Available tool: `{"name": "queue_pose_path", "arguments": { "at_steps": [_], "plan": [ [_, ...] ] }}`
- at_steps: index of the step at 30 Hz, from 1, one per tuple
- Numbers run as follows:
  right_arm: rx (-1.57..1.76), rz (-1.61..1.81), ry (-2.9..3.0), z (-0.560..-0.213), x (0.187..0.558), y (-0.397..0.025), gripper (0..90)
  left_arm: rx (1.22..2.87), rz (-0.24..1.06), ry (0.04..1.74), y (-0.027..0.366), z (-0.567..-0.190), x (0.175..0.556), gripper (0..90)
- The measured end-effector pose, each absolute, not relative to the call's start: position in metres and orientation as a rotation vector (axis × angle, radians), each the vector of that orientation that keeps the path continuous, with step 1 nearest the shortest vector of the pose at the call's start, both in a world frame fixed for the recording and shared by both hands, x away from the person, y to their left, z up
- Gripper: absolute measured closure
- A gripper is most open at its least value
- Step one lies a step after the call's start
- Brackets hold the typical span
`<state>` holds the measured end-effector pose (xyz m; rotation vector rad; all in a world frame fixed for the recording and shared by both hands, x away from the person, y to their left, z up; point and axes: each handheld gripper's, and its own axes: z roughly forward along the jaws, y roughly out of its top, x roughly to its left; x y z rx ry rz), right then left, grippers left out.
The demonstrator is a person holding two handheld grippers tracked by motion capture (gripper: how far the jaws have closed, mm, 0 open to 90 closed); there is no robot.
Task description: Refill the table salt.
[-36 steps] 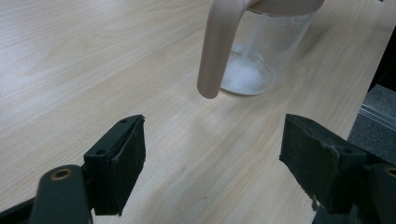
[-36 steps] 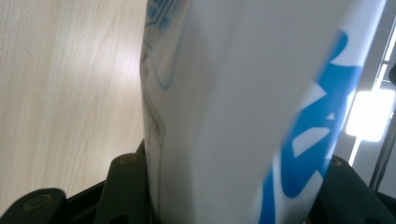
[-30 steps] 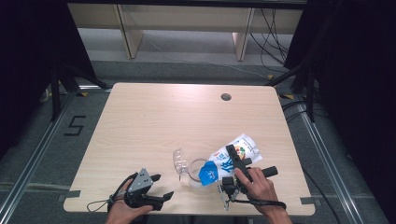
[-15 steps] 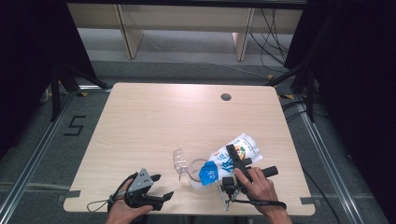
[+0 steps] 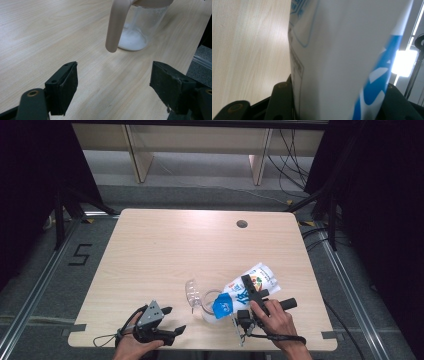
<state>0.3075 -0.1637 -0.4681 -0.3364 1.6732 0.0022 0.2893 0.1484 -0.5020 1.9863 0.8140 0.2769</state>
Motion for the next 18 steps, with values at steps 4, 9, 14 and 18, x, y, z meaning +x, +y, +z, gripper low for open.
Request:
{"name": "queue_pose_path", "arguments": {
  "at_steps": [4,9,14,18],
  "plan": [
    [-0.34,0.006,1.664,-0.4682,0.3076,-0.1637,54.1,1.985,0.275,0.817,0.1483,-0.502,0.2891,21.8],
    [-0.347,0.005,1.65,-0.4681,0.3082,-0.1636,54.4,1.99,0.279,0.812,0.1487,-0.5018,0.2893,21.7],
    [-0.346,0.003,1.652,-0.4683,0.3082,-0.1637,54.4,1.985,0.276,0.817,0.1483,-0.5021,0.2891,21.7],
    [-0.35,0.003,1.645,-0.4679,0.3082,-0.1633,54.6,1.99,0.279,0.813,0.1486,-0.5019,0.2893,21.8]
  ]
}}
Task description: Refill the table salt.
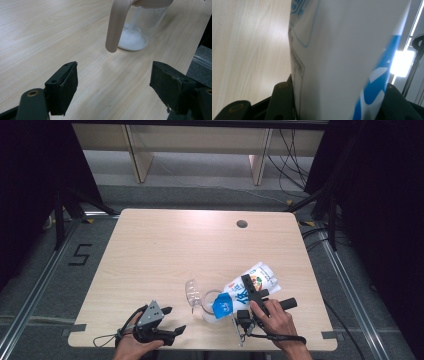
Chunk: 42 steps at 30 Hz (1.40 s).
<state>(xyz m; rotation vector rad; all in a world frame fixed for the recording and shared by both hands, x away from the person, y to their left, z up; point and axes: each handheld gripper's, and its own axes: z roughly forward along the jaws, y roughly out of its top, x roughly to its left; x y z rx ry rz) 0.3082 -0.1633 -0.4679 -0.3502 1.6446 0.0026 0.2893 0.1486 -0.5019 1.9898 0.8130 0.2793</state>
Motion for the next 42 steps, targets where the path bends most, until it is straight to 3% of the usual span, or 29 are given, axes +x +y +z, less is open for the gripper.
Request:
{"name": "queue_pose_path", "arguments": {
  "at_steps": [42],
  "plan": [
    [-0.378,-0.045,1.639,-0.4711,0.3074,-0.1613,57.8,1.989,0.284,0.818,0.1484,-0.5018,0.289,21.8]
  ]
}}
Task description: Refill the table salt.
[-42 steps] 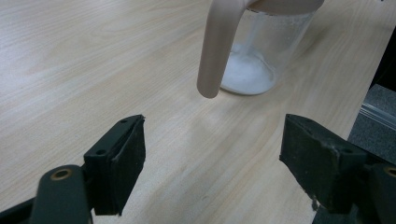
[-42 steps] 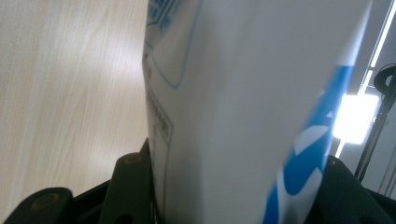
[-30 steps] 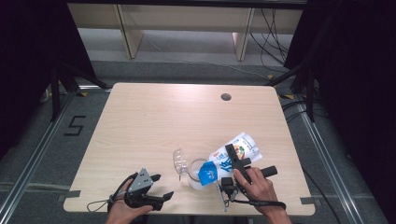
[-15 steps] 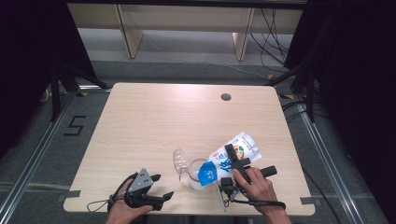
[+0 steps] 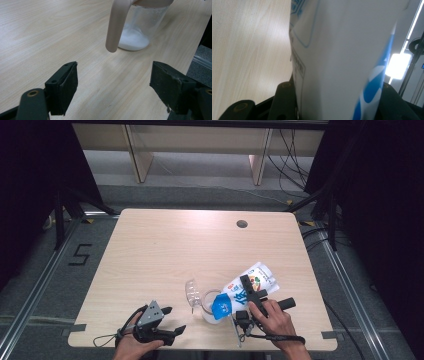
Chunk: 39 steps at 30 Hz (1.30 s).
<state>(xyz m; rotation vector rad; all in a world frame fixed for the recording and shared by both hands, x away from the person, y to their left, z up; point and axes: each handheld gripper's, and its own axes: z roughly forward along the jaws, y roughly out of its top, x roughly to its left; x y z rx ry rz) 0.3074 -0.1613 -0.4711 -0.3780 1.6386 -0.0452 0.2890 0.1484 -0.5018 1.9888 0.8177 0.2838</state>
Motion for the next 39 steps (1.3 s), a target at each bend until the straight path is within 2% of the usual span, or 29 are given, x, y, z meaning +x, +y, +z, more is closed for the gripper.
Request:
{"name": "queue_pose_path", "arguments": {
  "at_steps": [39],
  "plan": [
    [-0.384,-0.091,1.623,-0.468,0.306,-0.1602,60.5,1.999,0.29,0.814,0.1488,-0.5017,0.2894,21.9]
  ]
}}
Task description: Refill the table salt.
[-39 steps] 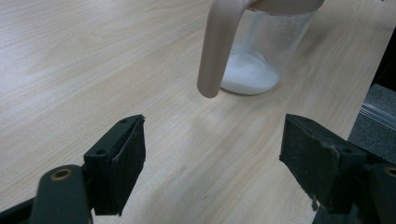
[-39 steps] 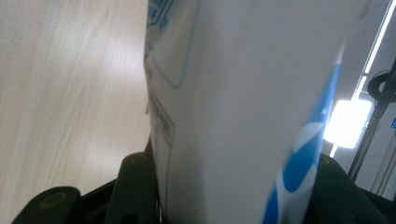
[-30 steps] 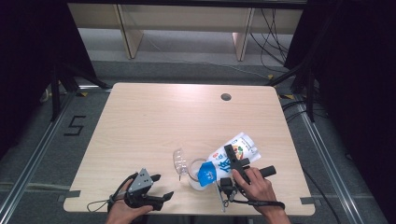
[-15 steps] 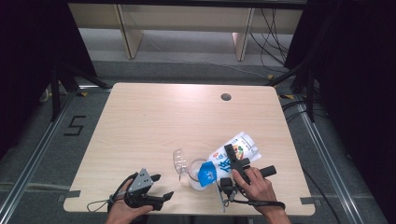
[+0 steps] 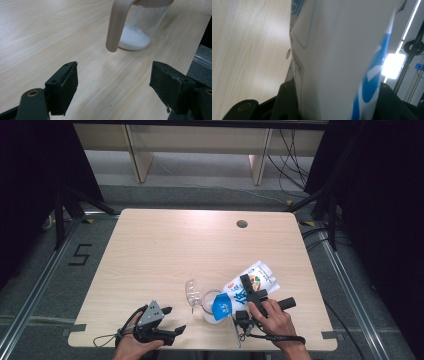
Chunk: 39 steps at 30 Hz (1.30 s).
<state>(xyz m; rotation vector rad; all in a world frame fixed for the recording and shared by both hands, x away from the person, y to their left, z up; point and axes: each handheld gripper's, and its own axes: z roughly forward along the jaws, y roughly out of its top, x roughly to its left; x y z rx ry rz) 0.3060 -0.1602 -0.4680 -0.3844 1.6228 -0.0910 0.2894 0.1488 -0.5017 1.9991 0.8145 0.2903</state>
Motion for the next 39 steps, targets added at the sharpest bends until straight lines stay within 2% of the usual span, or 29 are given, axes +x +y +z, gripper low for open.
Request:
{"name": "queue_pose_path", "arguments": {
  "at_steps": [39],
  "plan": [
    [-0.436,-0.127,1.59,-0.464,0.3073,-0.1576,63.7,1.989,0.277,0.816,0.1484,-0.5022,0.2894,21.9]
  ]
}}
